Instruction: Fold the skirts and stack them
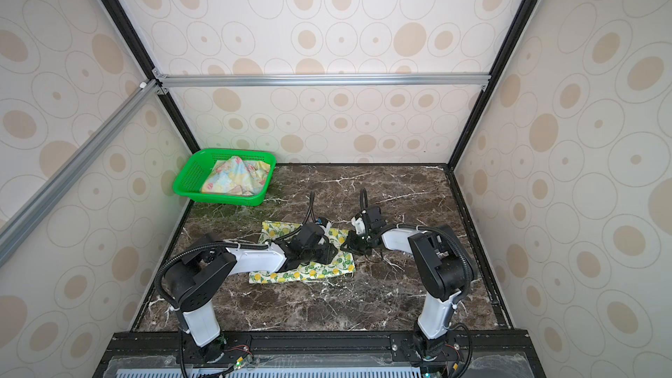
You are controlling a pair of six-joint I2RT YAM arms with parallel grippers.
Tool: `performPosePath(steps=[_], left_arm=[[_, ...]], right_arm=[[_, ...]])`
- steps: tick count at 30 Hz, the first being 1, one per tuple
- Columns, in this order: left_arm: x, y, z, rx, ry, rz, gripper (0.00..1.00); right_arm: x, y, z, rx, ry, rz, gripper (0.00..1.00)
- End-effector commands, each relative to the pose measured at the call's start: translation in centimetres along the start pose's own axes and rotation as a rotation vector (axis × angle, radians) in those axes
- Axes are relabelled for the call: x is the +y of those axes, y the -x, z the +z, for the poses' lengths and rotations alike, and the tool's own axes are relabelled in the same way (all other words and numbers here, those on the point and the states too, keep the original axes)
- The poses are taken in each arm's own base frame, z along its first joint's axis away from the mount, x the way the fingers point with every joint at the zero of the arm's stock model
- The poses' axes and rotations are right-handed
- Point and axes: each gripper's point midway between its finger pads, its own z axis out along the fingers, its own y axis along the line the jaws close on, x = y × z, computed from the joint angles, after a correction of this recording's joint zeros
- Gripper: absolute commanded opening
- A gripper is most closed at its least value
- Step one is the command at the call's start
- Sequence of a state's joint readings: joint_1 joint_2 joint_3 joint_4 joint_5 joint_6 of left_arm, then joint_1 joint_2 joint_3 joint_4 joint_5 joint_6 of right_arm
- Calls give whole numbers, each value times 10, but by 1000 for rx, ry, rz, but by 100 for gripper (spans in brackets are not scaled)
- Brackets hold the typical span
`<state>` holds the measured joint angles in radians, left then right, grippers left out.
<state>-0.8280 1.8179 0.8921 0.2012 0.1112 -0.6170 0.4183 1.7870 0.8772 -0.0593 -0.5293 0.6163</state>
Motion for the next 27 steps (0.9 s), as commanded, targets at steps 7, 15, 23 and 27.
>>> performPosePath(steps=[7, 15, 23, 27], left_arm=[[11, -14, -2, 61, 82, 25, 46], [46, 24, -33, -19, 202, 42, 46], [82, 25, -52, -43, 263, 11, 46], [79, 21, -53, -40, 224, 9, 45]], right_arm=[[-20, -14, -13, 55, -165, -28, 0], [-22, -16, -63, 82, -283, -113, 0], [-24, -16, -107, 92, -404, -175, 0], [-25, -16, -120, 117, -458, -191, 0]])
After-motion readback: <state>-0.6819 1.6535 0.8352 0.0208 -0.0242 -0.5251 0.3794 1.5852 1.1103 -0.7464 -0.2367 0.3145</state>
